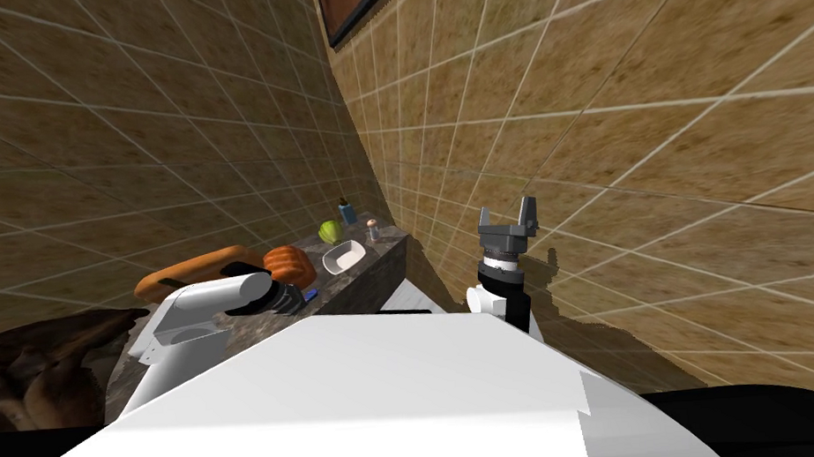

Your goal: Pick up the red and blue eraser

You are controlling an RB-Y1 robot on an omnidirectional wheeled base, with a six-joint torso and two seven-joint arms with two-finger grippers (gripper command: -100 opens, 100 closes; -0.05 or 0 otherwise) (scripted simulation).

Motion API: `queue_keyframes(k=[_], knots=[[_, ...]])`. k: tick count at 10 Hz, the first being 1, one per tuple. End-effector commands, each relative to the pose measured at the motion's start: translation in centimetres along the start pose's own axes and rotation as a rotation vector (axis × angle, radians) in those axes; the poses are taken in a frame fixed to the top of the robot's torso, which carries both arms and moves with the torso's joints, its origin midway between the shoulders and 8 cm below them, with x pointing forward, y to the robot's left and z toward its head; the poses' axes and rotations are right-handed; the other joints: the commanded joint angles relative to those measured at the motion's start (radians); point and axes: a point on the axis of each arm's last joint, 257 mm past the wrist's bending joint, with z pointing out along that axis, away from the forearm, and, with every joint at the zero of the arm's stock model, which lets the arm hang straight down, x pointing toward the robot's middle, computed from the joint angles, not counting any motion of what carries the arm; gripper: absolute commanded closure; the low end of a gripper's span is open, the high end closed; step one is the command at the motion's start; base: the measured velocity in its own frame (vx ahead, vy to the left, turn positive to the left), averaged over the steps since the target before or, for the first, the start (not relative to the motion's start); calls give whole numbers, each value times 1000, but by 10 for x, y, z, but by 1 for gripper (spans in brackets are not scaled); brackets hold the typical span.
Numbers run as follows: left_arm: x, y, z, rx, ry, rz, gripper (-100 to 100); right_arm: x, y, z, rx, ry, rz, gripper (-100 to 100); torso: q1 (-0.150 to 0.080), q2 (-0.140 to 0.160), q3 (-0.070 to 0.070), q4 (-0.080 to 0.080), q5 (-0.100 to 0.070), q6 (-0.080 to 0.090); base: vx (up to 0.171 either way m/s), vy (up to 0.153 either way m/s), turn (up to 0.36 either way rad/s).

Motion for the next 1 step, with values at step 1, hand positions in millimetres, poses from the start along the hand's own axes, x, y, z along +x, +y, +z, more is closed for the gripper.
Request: queue_keyframes(k=[1], knots=[[0,0,0,0,0,0,0,0,0,0,0,0,0,0,0,0,0,0,0,0,0,0,0]])
